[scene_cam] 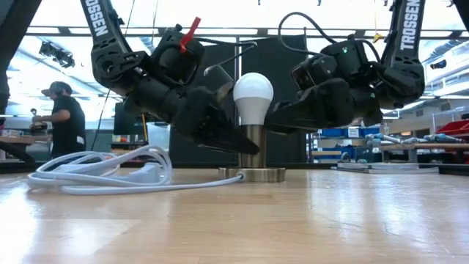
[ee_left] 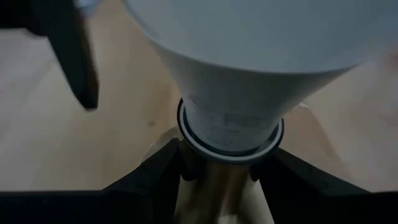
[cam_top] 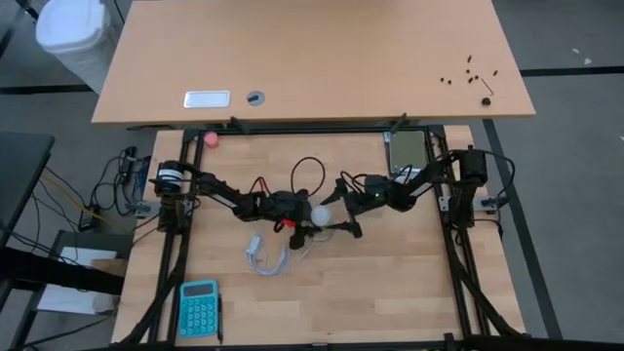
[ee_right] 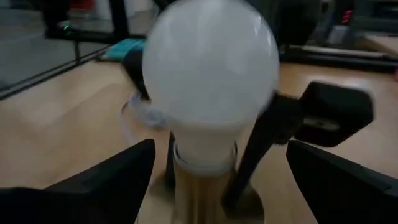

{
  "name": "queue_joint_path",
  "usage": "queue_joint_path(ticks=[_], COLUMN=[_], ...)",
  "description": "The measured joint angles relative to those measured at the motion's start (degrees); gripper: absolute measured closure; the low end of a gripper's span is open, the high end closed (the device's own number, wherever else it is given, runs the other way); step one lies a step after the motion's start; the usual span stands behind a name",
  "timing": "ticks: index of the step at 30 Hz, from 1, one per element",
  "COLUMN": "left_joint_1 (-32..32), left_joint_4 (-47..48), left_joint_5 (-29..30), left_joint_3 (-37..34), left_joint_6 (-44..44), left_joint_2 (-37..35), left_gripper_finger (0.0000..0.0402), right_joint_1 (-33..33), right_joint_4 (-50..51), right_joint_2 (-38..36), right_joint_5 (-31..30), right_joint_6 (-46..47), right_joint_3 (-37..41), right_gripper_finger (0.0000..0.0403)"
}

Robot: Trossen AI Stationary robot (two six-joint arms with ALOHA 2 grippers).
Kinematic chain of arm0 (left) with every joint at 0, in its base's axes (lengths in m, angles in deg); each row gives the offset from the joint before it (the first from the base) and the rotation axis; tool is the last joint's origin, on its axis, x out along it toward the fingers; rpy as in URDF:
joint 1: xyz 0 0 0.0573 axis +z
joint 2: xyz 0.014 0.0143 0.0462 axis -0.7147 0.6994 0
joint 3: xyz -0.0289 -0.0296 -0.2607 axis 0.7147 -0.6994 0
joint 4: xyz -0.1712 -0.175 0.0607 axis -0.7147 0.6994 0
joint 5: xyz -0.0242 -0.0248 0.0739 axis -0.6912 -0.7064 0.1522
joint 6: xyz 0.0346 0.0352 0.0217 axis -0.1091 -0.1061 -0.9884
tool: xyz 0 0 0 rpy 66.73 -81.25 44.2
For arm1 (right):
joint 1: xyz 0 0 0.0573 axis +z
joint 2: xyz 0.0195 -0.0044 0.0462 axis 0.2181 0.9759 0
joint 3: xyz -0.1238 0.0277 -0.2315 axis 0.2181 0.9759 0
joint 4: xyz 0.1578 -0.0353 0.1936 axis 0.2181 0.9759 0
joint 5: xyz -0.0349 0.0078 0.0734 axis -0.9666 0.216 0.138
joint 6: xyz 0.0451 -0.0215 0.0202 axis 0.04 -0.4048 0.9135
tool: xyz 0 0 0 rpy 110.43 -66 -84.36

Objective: Screw lightbulb
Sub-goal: Insert the lightbulb into the lamp holder

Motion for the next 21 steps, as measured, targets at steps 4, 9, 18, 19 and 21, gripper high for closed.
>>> queue_joint_path(ticks=[4,9,18,19,21], left_joint_1=[1.68,4.11,6.26,6.26,6.26], left_joint_4=[0.75,1.36,1.34,1.28,1.23], left_joint_5=[-9.23,-19.55,-25.68,-25.64,-25.58], left_joint_3=[0.00,0.00,-0.04,-0.07,-0.07], left_joint_6=[-4.11,-6.71,-7.17,-7.15,-7.15], left_joint_2=[-0.02,0.00,0.05,0.05,0.05], left_gripper_finger=[0.0204,0.0204,0.0204,0.0204,0.0204], right_joint_1=[-1.04,-1.11,-1.63,-2.01,-2.79], right_joint_4=[-0.18,-0.05,1.37,0.48,-2.68], right_joint_2=[0.00,0.00,2.95,4.68,7.85], right_joint_5=[5.05,11.00,14.58,15.25,16.91], right_joint_6=[-2.22,-3.97,-6.95,-6.53,-4.12], right_joint_3=[-0.98,-3.13,-6.53,-6.95,-7.62], right_gripper_finger=[0.0027,0.0028,0.0032,0.0035,0.0040])
